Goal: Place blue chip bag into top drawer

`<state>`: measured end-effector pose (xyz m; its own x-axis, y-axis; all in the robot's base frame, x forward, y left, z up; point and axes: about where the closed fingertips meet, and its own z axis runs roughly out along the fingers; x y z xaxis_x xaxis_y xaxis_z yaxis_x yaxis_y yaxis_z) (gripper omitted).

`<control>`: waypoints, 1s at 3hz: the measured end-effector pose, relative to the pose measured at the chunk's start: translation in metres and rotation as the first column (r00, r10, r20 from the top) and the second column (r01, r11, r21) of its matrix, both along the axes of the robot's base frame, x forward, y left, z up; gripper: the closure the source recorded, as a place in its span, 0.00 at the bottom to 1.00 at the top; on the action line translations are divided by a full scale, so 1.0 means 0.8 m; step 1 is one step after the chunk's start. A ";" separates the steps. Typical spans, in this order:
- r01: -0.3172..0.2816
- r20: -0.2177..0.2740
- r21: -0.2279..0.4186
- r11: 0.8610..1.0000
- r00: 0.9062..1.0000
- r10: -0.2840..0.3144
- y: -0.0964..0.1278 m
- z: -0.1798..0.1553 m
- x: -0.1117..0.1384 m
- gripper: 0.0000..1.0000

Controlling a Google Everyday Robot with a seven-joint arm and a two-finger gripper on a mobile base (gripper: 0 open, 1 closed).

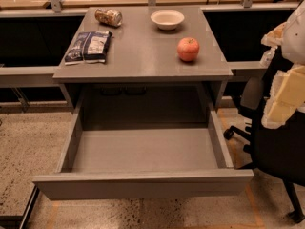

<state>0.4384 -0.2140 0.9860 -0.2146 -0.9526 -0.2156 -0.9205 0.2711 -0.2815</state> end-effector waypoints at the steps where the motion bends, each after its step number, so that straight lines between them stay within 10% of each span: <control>1: 0.000 0.003 0.001 1.000 1.000 0.000 0.000 0.001 0.000 0.00; 3: -0.067 0.082 0.087 0.994 0.995 0.060 0.040 0.003 0.069 0.00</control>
Offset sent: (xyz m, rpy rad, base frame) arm 0.0433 0.0254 0.0010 0.0558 -0.0762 0.0492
